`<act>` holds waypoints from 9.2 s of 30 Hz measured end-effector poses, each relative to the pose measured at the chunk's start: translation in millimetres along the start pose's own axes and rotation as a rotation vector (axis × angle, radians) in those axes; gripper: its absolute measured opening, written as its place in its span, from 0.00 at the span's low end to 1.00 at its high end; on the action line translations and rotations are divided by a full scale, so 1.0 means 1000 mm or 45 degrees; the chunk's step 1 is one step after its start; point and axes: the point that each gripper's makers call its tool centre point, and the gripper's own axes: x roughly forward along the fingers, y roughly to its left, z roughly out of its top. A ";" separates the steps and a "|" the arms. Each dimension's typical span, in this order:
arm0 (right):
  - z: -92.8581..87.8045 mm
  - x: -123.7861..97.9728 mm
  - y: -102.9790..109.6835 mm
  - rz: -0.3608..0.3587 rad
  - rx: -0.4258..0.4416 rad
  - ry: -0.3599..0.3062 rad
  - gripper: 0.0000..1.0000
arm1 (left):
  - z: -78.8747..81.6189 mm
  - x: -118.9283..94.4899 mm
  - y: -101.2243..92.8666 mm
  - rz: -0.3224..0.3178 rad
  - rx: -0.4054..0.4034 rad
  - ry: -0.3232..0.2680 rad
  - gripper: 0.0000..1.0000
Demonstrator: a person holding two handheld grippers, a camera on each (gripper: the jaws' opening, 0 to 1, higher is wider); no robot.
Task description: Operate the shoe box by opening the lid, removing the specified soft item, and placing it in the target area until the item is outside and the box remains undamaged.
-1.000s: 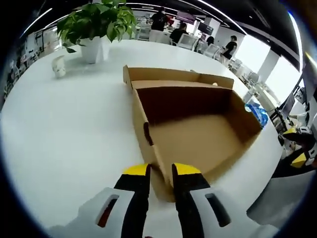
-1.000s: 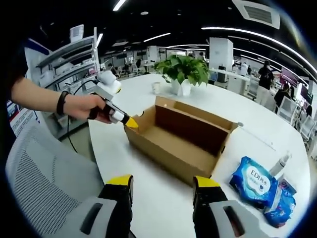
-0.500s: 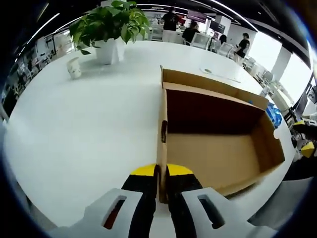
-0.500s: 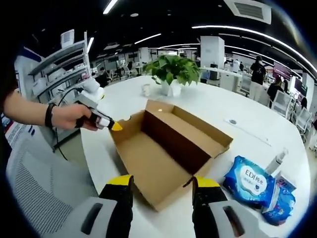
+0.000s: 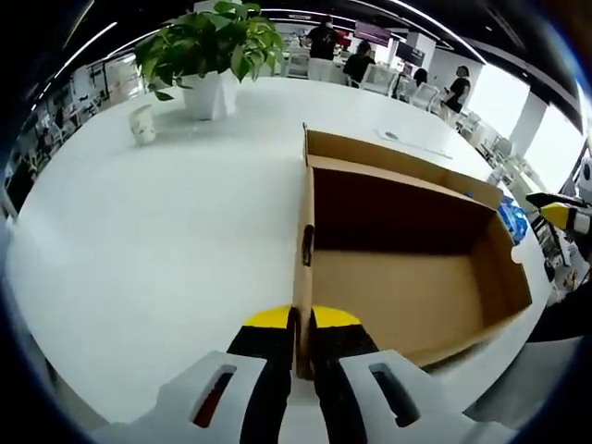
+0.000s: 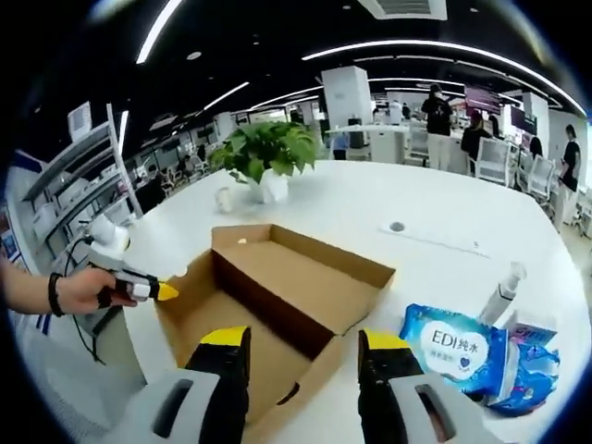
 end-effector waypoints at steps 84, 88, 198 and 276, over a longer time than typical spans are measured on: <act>0.066 0.072 -0.085 -0.245 0.108 0.083 0.00 | -0.002 -0.003 -0.004 0.037 -0.081 0.015 0.03; 0.074 0.056 -0.070 -0.232 0.059 0.041 0.00 | -0.003 -0.003 -0.005 0.052 -0.103 0.013 0.03; -0.063 -0.001 0.005 -0.144 -0.014 -0.046 0.00 | 0.016 -0.028 -0.016 -0.261 0.019 -0.244 0.08; -0.074 0.011 0.024 0.010 0.419 -0.025 0.28 | 0.008 -0.029 -0.033 -0.357 -0.170 -0.126 0.28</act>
